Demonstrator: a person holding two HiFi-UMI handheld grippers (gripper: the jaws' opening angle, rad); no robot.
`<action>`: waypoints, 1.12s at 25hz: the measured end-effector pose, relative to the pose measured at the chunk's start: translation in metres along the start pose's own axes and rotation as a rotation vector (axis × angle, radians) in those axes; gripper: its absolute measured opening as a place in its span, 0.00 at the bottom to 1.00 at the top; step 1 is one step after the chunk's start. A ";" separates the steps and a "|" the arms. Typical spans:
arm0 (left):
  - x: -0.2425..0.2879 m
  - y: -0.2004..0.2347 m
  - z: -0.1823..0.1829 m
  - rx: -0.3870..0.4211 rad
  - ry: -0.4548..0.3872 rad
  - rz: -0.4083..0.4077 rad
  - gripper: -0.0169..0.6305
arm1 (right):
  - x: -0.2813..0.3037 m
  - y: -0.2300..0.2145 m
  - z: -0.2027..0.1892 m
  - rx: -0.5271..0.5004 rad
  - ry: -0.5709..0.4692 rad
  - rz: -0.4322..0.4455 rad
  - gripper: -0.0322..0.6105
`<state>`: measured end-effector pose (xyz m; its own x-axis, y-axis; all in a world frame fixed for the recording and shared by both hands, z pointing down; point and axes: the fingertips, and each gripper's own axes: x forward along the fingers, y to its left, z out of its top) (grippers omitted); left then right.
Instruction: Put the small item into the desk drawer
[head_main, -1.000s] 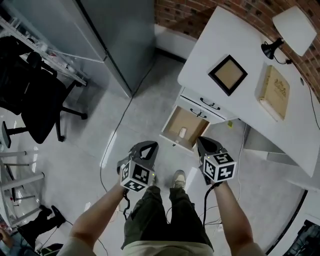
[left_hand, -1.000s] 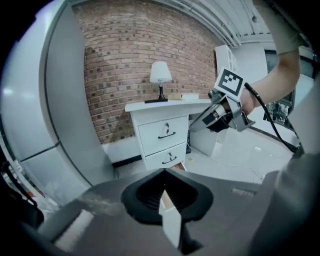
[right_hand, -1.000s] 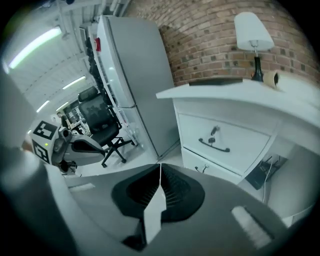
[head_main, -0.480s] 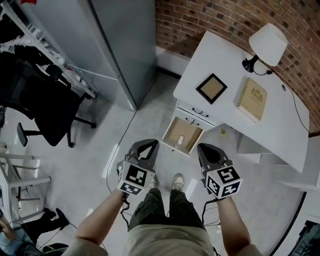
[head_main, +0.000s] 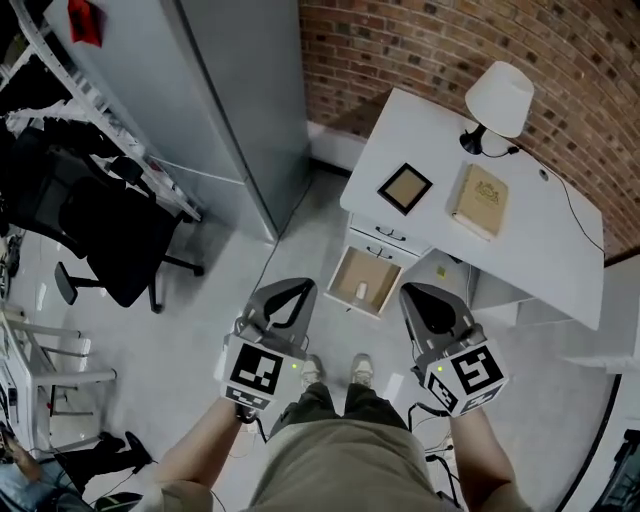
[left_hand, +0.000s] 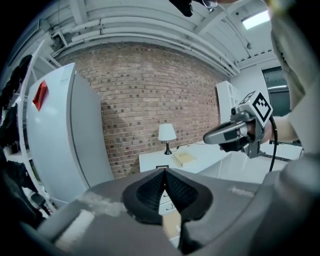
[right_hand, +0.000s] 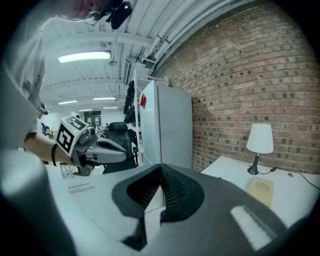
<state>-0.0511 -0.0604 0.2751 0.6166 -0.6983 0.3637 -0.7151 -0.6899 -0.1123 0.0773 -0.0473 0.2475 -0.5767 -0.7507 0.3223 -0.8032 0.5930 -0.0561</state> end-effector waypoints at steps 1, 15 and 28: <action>-0.007 -0.001 0.010 0.004 -0.013 0.001 0.03 | -0.006 0.003 0.010 -0.004 -0.016 0.002 0.06; -0.076 -0.018 0.121 0.067 -0.180 0.060 0.03 | -0.071 0.049 0.133 -0.053 -0.264 0.068 0.05; -0.076 -0.007 0.127 0.039 -0.177 0.094 0.03 | -0.062 0.048 0.137 -0.034 -0.256 0.086 0.05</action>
<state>-0.0512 -0.0268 0.1304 0.5982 -0.7804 0.1819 -0.7613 -0.6243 -0.1749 0.0536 -0.0124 0.0950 -0.6646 -0.7441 0.0677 -0.7470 0.6636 -0.0399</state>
